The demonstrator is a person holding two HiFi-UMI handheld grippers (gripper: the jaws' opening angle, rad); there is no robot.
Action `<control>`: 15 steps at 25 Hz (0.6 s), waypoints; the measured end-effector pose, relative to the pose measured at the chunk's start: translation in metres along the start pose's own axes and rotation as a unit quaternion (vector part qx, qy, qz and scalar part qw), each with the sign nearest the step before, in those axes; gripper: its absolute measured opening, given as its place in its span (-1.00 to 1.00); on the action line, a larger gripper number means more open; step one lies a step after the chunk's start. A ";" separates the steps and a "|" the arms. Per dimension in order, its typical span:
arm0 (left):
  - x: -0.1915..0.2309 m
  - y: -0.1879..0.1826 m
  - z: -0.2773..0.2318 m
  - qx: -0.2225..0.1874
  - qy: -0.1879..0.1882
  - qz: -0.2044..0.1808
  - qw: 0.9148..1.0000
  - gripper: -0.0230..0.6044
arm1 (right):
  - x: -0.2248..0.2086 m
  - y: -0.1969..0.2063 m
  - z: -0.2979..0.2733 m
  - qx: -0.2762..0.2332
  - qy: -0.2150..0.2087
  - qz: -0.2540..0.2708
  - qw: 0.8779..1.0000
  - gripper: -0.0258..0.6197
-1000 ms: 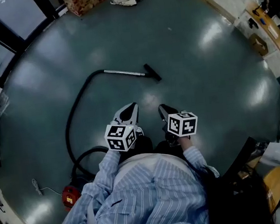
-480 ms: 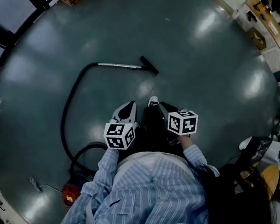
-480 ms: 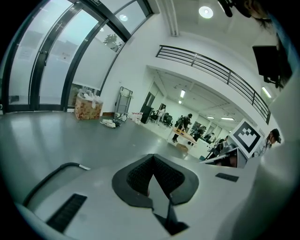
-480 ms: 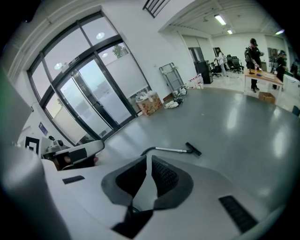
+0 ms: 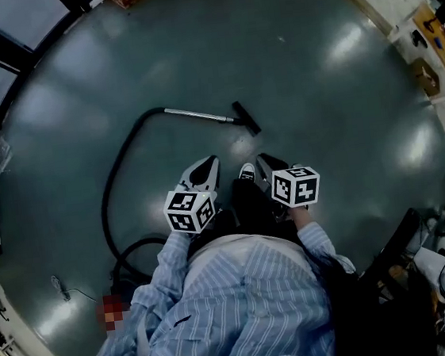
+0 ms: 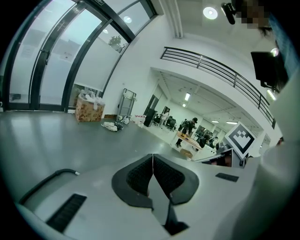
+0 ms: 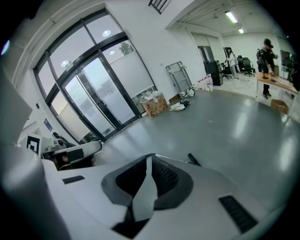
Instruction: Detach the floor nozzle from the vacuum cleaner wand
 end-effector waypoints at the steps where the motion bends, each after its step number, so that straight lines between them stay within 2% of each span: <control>1: 0.001 -0.006 -0.013 0.000 -0.001 -0.002 1.000 -0.91 | -0.009 -0.011 -0.005 -0.001 -0.003 0.003 1.000 -0.80; 9: 0.008 -0.047 -0.101 0.009 -0.013 -0.030 0.999 -0.91 | -0.067 -0.085 -0.044 -0.004 -0.022 0.006 1.000 -0.80; 15: 0.011 -0.062 -0.128 0.022 -0.030 -0.046 0.998 -0.91 | -0.092 -0.091 -0.065 0.009 -0.033 -0.014 0.999 -0.80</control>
Point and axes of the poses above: the fingertips, and each gripper's own axes: z backward along the fingers, x to its left, y out of its underside, the point moved 8 cm from there along z, backward along the fingers, and after that the axes turned 14 degrees about y, right-handed, at the moved point
